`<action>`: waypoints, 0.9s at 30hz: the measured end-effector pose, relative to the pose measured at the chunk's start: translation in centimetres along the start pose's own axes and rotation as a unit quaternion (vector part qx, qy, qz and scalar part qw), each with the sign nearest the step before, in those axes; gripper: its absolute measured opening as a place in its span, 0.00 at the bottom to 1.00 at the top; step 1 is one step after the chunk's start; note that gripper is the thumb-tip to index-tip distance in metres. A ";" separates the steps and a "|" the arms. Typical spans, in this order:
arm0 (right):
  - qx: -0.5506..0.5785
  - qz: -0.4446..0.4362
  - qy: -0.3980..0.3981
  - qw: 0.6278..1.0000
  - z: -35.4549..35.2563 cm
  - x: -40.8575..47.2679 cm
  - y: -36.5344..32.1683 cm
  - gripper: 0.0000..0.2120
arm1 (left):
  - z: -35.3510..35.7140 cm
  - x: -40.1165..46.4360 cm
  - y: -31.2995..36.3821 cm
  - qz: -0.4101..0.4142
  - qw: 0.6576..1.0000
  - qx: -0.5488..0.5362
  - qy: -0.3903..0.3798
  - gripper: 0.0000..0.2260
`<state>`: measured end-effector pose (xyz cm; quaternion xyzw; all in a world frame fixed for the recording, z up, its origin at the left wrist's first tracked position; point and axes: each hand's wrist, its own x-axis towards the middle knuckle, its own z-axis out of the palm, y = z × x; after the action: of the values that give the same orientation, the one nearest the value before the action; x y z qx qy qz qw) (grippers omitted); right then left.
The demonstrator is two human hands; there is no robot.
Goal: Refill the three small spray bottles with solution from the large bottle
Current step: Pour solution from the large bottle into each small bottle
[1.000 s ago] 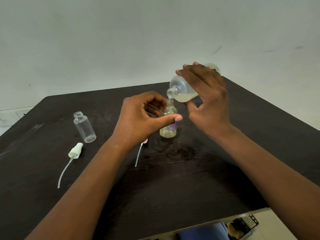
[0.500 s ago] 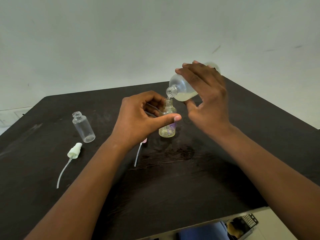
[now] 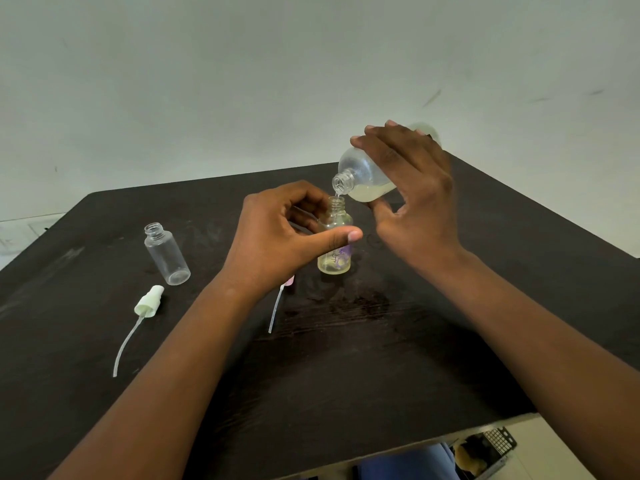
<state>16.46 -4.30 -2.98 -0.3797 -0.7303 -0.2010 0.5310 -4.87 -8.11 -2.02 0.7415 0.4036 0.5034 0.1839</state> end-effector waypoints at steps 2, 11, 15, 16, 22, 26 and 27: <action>0.000 0.000 0.001 1.000 0.0 0.0 0.0 0.33 | 0.0 0.0 0.0 0.000 1.000 -0.001 0.001 0.18; 0.002 -0.001 0.004 1.000 0.0 0.0 0.0 0.33 | 0.0 0.0 0.1 0.006 1.000 0.000 0.002 0.18; 0.002 0.001 0.004 1.000 0.0 0.0 0.0 0.34 | 0.0 0.0 0.1 0.007 1.000 0.001 0.001 0.19; 0.002 0.001 0.005 1.000 0.1 0.0 0.0 0.34 | 0.0 0.0 0.1 0.008 1.000 0.001 0.001 0.19; 0.002 -0.001 0.003 1.000 0.0 0.0 0.0 0.34 | 0.0 0.0 0.1 0.008 1.000 -0.001 0.001 0.18; 0.002 0.002 0.001 1.000 0.0 0.0 0.0 0.34 | 0.0 0.0 0.2 0.009 1.000 -0.001 0.000 0.18; 0.001 0.003 0.002 1.000 0.0 0.0 0.0 0.34 | 0.0 0.0 0.2 0.010 1.000 -0.001 -0.001 0.18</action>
<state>16.44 -4.33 -3.00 -0.3805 -0.7285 -0.1994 0.5336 -4.84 -8.24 -1.94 0.7457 0.3958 0.5048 0.1802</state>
